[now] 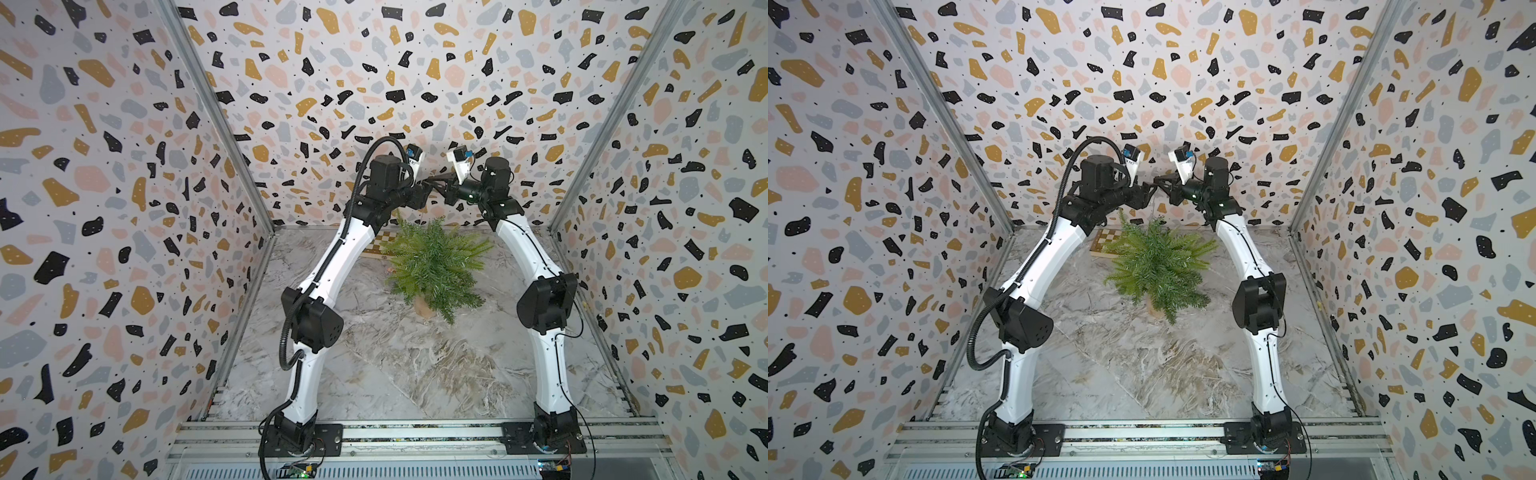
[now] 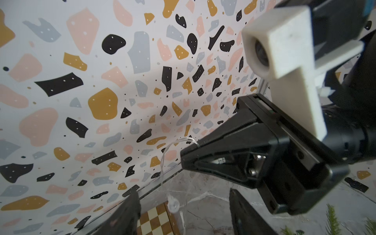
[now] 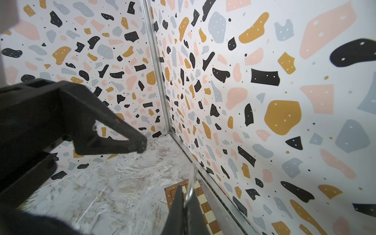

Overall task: Remove string lights from the small christmas tree
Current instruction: Remove the light string from the Christmas tree.

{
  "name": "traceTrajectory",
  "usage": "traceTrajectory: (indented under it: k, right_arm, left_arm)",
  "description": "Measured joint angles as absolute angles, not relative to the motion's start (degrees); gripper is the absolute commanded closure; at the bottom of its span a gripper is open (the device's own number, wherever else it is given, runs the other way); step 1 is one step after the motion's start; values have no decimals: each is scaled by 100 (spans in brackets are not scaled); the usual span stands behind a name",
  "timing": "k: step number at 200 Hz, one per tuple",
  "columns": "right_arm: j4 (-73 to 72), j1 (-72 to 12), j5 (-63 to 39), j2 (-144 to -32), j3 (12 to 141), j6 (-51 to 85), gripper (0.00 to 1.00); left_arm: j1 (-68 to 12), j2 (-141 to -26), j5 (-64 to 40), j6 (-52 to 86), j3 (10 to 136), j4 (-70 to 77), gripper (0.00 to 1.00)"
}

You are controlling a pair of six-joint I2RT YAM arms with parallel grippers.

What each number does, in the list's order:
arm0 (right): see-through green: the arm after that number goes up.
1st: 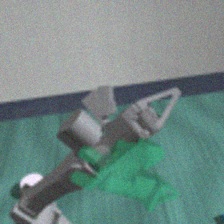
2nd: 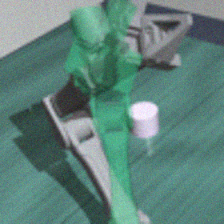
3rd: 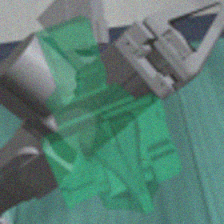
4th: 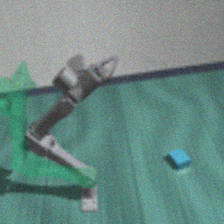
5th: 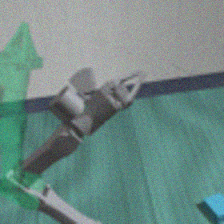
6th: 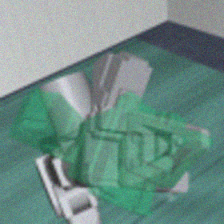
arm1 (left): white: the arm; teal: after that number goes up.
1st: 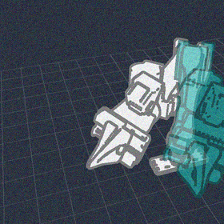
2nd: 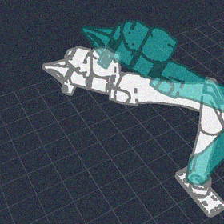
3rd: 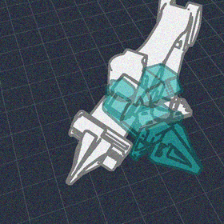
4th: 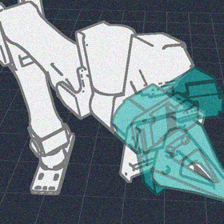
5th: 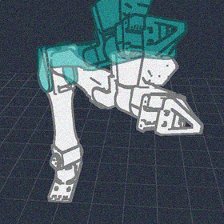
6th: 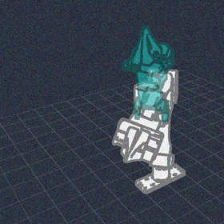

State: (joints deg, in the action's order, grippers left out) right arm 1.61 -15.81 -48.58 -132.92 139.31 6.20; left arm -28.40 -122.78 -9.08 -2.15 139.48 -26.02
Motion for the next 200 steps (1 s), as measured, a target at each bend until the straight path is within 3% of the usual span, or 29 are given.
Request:
traceTrajectory:
  k: [79,200]
  right_arm:
    - [148,-1492,-4644,-13292,13990,788,100]
    - [213,-1413,-4401,-13292,13990,834,100]
  left_arm:
    - [-2840,-10980,-1232,-209,13203,-2639,19]
    - [-2067,-8958,-1431,340,10466,-2821,23]
